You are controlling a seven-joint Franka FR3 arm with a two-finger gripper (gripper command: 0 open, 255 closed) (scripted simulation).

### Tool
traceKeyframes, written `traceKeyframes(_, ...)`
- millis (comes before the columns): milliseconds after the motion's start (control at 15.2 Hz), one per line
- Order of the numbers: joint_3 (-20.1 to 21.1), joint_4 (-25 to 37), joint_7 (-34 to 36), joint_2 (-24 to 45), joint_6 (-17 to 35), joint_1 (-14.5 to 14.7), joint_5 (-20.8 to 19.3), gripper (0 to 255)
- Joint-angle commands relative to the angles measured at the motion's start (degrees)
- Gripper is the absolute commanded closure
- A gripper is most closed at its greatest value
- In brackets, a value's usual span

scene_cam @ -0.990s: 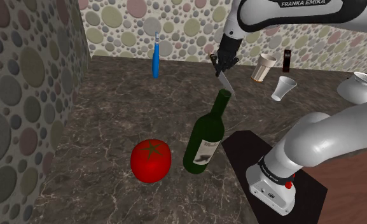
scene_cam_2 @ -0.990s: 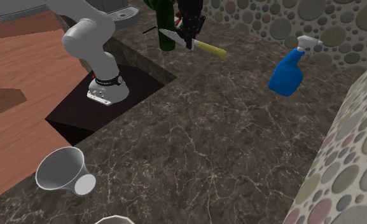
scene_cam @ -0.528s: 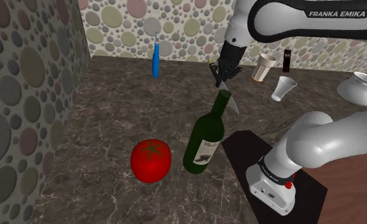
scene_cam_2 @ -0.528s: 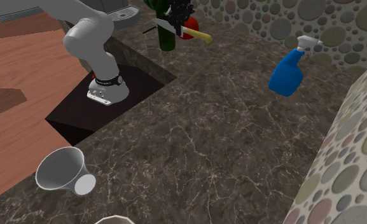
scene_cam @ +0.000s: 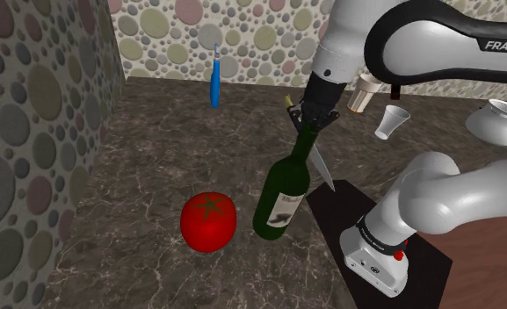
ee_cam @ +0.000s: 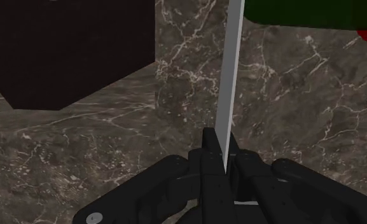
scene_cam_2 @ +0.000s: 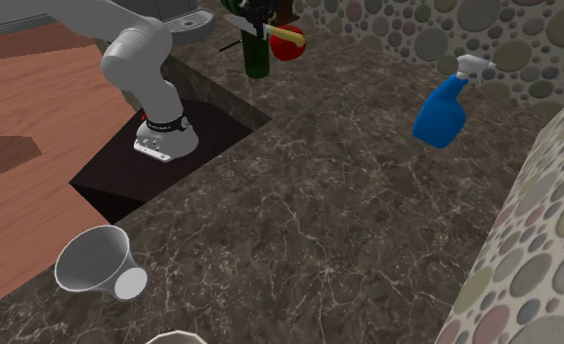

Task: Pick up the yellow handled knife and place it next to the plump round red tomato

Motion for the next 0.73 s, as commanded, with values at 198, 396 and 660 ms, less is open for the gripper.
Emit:
traceKeyframes(198,5.80,-0.24,6.84,-2.69,-1.78,3.67,4.64,255)
traceKeyframes(396,9.47,0.50,11.06,-3.34,-2.58,5.68,7.41,255)
traceKeyframes(660,14.55,2.41,16.76,-3.13,-3.24,7.88,10.91,255)
